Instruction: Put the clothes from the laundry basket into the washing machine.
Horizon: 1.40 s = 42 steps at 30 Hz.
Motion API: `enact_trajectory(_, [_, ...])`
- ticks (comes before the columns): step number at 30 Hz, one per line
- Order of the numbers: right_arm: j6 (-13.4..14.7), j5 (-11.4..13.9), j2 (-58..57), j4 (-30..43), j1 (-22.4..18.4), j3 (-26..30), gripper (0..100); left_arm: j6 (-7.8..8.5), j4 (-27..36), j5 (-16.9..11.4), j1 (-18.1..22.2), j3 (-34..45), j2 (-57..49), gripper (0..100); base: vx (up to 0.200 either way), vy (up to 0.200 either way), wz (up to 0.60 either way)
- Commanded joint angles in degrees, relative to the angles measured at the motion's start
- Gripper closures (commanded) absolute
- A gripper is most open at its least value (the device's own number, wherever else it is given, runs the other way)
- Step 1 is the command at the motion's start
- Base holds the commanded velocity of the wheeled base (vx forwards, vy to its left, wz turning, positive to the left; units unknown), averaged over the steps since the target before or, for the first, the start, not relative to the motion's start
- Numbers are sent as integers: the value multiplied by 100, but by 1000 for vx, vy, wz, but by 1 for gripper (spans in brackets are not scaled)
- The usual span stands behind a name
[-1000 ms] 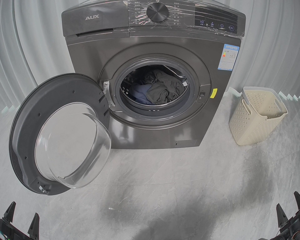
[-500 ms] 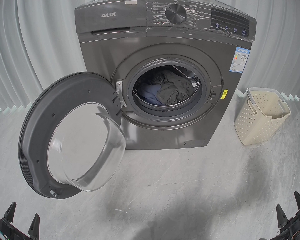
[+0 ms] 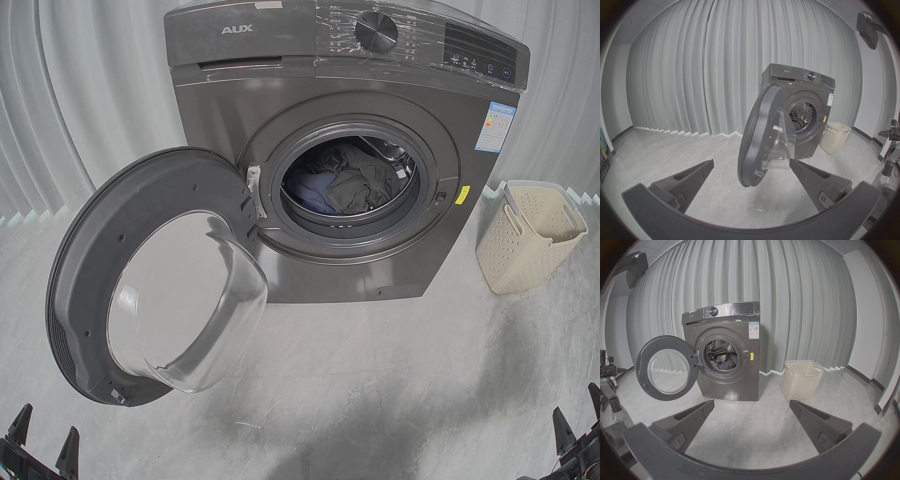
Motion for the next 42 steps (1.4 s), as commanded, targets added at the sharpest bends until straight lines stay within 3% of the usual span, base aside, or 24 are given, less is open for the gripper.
enact_trajectory(1, [-12,-40,11,-2,-13,92,0,-4,0,4,2,84,-66,0,0,0,600])
enact_trajectory(5, [-4,-57,2,-2,5,84,0,-4,0,4,2,84,-66,0,0,0,600])
enact_trajectory(18, [-4,-13,11,-2,5,92,0,-4,0,4,2,84,-66,0,0,0,0])
enact_trajectory(27, [-4,-13,11,-2,5,92,0,66,-9,-4,2,92,-66,0,0,133,0])
enact_trajectory(42, [-4,-22,11,-2,5,92,0,163,-9,31,11,101,-66,0,0,0,0])
